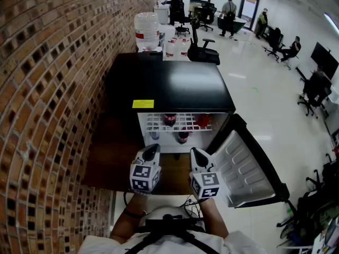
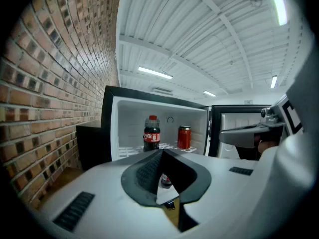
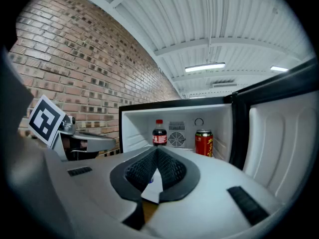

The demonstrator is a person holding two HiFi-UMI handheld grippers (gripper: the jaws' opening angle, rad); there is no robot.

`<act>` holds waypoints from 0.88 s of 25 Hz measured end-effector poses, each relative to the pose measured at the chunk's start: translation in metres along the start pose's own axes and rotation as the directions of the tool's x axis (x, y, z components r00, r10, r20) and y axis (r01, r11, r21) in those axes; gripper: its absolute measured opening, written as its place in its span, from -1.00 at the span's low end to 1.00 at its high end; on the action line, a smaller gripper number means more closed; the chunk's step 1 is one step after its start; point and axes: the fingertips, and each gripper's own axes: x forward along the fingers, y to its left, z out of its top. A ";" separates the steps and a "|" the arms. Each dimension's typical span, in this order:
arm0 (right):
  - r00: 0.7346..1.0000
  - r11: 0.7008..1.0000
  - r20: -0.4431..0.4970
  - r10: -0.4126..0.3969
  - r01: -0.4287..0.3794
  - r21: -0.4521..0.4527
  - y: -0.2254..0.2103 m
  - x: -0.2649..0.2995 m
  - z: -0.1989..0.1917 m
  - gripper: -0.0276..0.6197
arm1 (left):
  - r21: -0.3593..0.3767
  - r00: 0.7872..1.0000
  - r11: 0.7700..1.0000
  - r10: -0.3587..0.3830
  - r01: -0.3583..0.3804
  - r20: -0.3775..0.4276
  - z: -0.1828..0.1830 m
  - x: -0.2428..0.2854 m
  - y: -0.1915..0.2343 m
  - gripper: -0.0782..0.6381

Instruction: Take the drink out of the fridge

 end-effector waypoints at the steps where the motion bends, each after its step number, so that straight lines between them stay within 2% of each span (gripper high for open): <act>1: 1.000 1.000 0.000 0.000 0.000 0.000 -0.001 0.000 0.000 -0.90 | 0.001 1.000 1.000 0.001 -0.001 0.000 0.000 0.001 0.000 -0.78; 13: 1.000 1.000 0.002 -0.015 0.015 0.010 -0.011 -0.003 -0.001 -0.90 | 0.037 1.000 0.999 0.004 -0.004 0.003 -0.001 0.013 -0.003 -0.78; 15: 1.000 1.000 0.002 -0.020 0.020 0.009 -0.014 -0.003 -0.001 -0.90 | 0.041 1.000 0.999 0.003 -0.003 -0.001 -0.001 0.018 -0.003 -0.60; 17: 1.000 1.000 0.006 -0.026 0.026 0.007 -0.019 -0.003 0.001 -0.90 | 0.048 1.000 0.999 0.001 -0.001 0.000 -0.001 0.026 -0.004 -0.58; 22: 0.999 0.999 0.015 -0.034 0.034 0.008 -0.028 -0.003 0.004 -0.90 | 0.069 1.000 0.998 0.008 -0.009 0.010 0.005 0.047 -0.004 -0.25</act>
